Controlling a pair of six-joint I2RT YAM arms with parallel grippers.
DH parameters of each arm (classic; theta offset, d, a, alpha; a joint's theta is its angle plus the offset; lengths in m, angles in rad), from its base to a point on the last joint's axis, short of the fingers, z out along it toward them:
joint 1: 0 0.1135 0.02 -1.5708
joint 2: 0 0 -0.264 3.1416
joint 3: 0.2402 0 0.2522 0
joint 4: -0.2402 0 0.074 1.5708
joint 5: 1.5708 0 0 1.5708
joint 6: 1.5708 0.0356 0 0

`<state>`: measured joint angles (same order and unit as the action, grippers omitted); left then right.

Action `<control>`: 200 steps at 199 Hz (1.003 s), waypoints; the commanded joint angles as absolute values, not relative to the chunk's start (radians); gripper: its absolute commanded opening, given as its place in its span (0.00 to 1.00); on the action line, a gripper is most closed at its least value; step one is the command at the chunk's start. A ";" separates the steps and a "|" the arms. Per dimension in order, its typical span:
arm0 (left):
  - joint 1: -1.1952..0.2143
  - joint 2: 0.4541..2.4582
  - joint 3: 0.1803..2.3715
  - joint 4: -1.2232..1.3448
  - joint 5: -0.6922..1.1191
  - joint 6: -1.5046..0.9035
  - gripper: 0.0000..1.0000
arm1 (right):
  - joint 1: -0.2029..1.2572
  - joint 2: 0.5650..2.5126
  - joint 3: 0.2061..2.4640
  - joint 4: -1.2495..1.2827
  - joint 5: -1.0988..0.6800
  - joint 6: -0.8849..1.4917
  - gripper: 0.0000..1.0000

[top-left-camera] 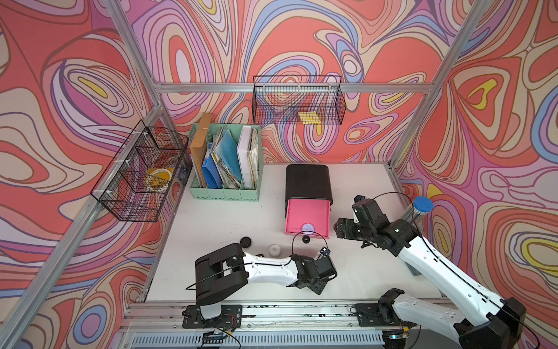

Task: Put the bluetooth earphones in the drawer according to color
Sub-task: Pick up the Bluetooth earphone from the center of the board, then place the bluetooth earphone in the drawer.

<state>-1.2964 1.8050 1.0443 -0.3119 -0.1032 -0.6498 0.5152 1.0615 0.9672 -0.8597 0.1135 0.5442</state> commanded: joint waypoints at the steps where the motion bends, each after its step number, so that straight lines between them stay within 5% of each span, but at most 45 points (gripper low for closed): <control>1: -1.295 1.838 1.045 -0.343 -0.067 -0.630 0.59 | 0.509 1.041 0.947 -0.848 0.110 0.547 0.84; 61: -1.294 1.747 0.986 -0.383 -0.091 -0.637 0.40 | 0.508 1.042 0.931 -0.836 0.099 0.550 0.84; 200: -1.199 1.369 1.086 -0.597 0.033 -0.513 0.32 | 0.509 0.959 0.786 -0.814 0.021 0.616 0.84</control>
